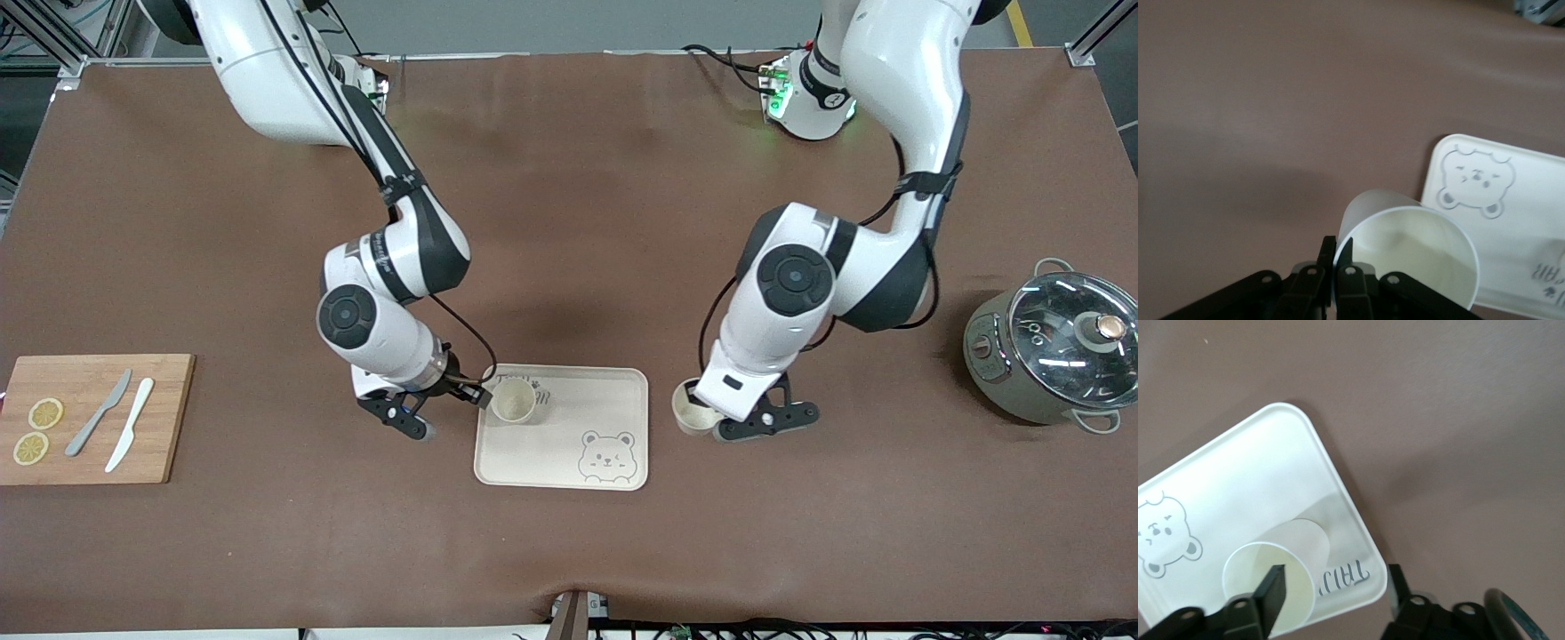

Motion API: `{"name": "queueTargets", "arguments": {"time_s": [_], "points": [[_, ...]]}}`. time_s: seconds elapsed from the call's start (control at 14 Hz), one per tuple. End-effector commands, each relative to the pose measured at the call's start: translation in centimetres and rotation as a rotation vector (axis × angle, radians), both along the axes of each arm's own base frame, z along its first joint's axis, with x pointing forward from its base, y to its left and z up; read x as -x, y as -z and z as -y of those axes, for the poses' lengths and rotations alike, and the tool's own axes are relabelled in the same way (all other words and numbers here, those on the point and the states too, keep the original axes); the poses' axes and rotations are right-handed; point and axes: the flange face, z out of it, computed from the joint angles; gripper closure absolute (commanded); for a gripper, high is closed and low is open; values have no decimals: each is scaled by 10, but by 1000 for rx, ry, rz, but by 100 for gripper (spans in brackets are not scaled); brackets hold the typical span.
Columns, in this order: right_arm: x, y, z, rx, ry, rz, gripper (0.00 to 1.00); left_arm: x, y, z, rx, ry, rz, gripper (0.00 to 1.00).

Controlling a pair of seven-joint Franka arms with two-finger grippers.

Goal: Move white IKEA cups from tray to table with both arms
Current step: 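Grasp the cups and lift them off the tray with both grippers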

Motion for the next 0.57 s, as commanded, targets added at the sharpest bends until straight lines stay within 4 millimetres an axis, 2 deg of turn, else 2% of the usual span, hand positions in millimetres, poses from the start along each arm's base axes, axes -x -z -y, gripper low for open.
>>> {"name": "queueTargets", "arguments": {"time_s": [0.0, 0.21, 0.43, 0.5], "points": [[-2, 15, -13, -9, 18, -3, 44, 0, -12, -53, -56, 26, -70, 100], [7, 15, -33, -17, 65, -3, 45, 3, 2, -132, -66, 21, -152, 100], [11, 14, -40, -15, 53, -2, 45, 18, 38, -203, -13, 9, -246, 100], [10, 14, -38, -15, 48, 1, 45, 30, 52, -219, 10, 67, -241, 100]]}}
